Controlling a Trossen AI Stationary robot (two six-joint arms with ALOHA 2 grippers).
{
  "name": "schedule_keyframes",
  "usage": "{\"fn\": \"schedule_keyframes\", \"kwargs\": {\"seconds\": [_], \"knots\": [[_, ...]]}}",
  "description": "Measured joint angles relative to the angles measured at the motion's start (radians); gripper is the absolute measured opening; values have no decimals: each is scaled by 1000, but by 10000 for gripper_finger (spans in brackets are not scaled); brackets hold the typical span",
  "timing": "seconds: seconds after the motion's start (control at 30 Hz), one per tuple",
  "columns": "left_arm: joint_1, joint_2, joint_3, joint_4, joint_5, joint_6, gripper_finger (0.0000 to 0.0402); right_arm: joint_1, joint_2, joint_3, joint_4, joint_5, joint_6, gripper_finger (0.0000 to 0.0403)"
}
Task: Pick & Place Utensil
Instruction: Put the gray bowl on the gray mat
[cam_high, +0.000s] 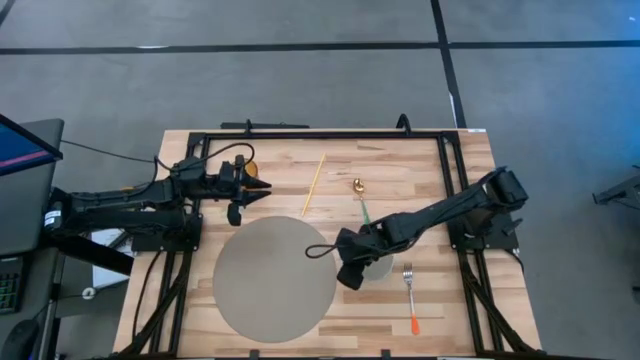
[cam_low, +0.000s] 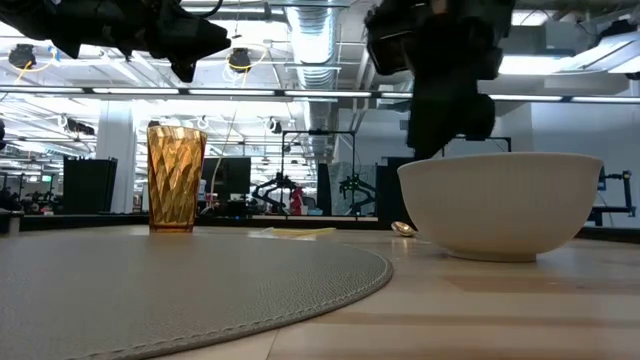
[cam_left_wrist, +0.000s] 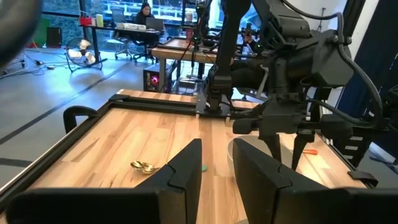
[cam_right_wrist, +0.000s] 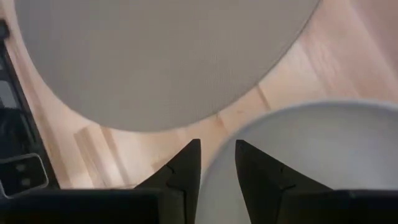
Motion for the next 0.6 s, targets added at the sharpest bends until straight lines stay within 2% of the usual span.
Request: {"fn": "schedule_keyframes", "kwargs": {"seconds": [0.43,0.6], "knots": [[1,0,0,-1,0,0,92,6,29,-2,-31,0,42,94],[1,0,0,-1,0,-1,92,2,67,-1,-22,-55,22,94]]}}
